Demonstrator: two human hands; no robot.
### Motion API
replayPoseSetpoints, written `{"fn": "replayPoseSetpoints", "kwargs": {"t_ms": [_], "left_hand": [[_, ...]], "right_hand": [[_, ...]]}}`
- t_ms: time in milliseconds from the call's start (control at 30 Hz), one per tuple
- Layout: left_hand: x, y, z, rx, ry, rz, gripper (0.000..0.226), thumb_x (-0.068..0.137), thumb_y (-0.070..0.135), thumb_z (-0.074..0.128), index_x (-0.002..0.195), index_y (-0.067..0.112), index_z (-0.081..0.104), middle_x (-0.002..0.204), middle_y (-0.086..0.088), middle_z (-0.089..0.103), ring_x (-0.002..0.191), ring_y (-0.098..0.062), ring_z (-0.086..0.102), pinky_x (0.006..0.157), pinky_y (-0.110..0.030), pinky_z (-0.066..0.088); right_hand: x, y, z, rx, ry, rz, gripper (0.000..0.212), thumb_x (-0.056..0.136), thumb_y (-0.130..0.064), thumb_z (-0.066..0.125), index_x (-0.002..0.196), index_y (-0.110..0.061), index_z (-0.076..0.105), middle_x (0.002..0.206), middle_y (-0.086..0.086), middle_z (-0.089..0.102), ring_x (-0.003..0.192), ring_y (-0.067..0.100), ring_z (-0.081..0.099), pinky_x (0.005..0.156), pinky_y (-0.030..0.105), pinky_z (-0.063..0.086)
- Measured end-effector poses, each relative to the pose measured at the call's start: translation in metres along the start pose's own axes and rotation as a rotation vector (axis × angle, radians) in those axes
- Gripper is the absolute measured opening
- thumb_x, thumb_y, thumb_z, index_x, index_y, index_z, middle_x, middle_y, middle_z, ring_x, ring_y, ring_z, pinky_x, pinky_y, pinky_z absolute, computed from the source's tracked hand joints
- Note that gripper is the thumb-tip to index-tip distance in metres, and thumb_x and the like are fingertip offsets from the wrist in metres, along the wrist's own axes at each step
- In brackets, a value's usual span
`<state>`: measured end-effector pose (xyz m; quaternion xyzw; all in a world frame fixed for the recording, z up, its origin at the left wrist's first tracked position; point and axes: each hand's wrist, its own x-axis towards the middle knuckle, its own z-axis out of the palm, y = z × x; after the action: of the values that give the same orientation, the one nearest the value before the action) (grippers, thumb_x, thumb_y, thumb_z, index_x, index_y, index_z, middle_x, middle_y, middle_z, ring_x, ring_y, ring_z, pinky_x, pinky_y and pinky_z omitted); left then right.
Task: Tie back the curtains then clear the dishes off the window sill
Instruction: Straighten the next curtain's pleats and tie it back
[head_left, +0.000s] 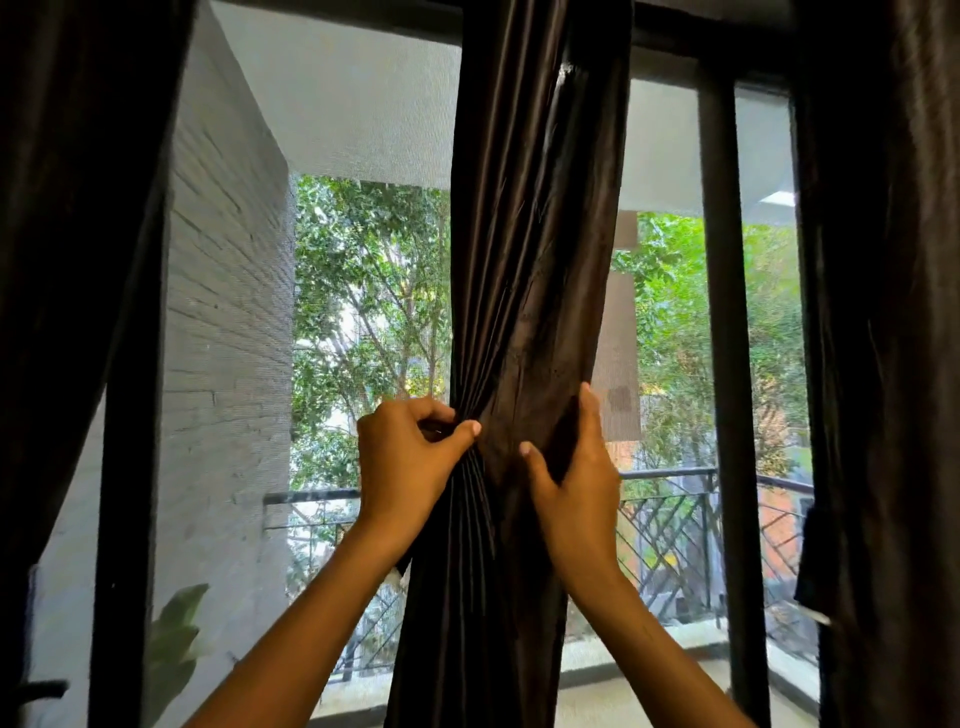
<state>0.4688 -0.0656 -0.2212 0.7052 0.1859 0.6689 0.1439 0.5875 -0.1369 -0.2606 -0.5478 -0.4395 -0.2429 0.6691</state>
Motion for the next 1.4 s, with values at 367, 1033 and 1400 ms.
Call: {"fn": "replayPoseSetpoints", "kwargs": {"t_ms": [367, 1033, 1400], "left_hand": [[-0.002, 0.005, -0.009, -0.038, 0.01, -0.041, 0.02, 0.07, 0.023, 0.083, 0.084, 0.009, 0.076, 0.076, -0.002, 0.073, 0.066, -0.004, 0.065, 0.069, -0.017, 0.054], [-0.01, 0.007, -0.001, -0.012, 0.021, -0.023, 0.019, 0.073, 0.022, 0.08, 0.086, 0.009, 0.077, 0.078, 0.0, 0.074, 0.069, -0.002, 0.066, 0.065, -0.001, 0.046], [-0.019, 0.015, 0.005, -0.043, 0.054, -0.04, 0.014, 0.075, 0.02, 0.079, 0.085, 0.011, 0.077, 0.076, 0.005, 0.071, 0.062, 0.01, 0.061, 0.064, 0.0, 0.043]], "right_hand": [[-0.024, -0.008, 0.014, -0.016, -0.039, -0.322, 0.046, 0.073, 0.006, 0.06, 0.113, -0.015, 0.069, 0.11, 0.004, 0.067, 0.092, 0.016, 0.061, 0.081, 0.012, 0.044], [0.001, 0.0, -0.013, -0.014, 0.141, -0.127, 0.022, 0.084, -0.01, 0.069, 0.104, -0.017, 0.063, 0.094, -0.007, 0.064, 0.079, 0.01, 0.063, 0.065, 0.033, 0.055], [-0.024, -0.007, -0.008, -0.116, -0.259, -0.31, 0.056, 0.092, -0.045, 0.026, 0.133, -0.02, 0.053, 0.126, -0.004, 0.052, 0.105, 0.013, 0.057, 0.075, 0.032, 0.054]]}}
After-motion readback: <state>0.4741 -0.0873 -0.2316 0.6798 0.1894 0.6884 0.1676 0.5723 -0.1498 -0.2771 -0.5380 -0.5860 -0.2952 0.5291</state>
